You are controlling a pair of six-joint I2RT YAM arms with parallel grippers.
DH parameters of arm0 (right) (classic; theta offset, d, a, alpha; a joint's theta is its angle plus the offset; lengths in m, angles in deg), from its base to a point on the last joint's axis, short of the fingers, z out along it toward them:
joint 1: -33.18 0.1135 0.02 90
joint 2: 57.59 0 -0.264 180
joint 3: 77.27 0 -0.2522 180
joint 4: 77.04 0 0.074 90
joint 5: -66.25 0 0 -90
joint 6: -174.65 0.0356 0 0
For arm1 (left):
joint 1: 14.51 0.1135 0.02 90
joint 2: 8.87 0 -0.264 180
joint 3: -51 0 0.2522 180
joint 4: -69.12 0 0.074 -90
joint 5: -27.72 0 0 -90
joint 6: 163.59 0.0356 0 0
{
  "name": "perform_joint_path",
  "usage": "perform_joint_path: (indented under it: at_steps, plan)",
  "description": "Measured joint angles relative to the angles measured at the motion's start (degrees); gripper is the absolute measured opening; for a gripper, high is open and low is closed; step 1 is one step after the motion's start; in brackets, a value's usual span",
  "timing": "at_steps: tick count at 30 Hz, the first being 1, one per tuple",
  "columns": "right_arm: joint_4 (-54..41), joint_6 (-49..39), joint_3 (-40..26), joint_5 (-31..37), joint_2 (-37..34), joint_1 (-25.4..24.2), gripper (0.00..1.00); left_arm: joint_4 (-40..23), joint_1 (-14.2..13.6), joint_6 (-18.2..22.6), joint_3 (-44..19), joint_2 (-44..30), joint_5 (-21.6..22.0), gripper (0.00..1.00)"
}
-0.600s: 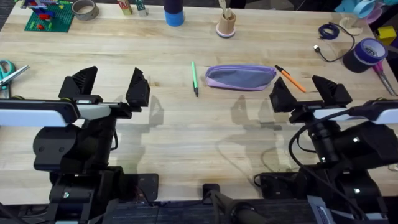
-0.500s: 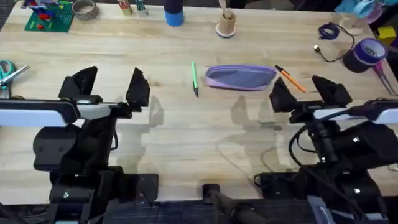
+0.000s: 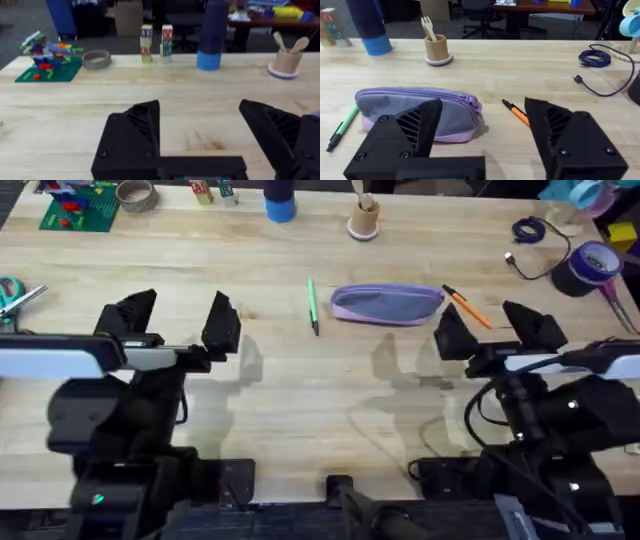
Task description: Unzip the bag, pick up the pens from the table one at a time and place them inside, then zip the bag closed.
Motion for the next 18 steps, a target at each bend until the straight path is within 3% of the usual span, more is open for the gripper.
perform_joint_path:
  at_steps: [1,3,10,18]
  plan:
    - [-2.5,0.0,-1.2,0.5,0.0,0.0,0.996,-6.1,0.0,0.0,-5.6,-2.4,0.2,0.993]
    - [-7.7,0.0,-4.3,1.6,-0.5,0.0,0.996,-9.2,0.0,0.0,-10.8,-5.8,0.4,0.993]
    - [-29.3,-0.1,-23.1,3.5,-10.3,-0.7,0.996,-12.6,0.0,0.0,-31.5,-27.9,0.3,0.993]
    - [-46.6,-3.5,-44.6,4.3,-28.3,-1.0,0.995,-19.6,0.0,0.0,-54.5,-56.1,-6.8,0.993]
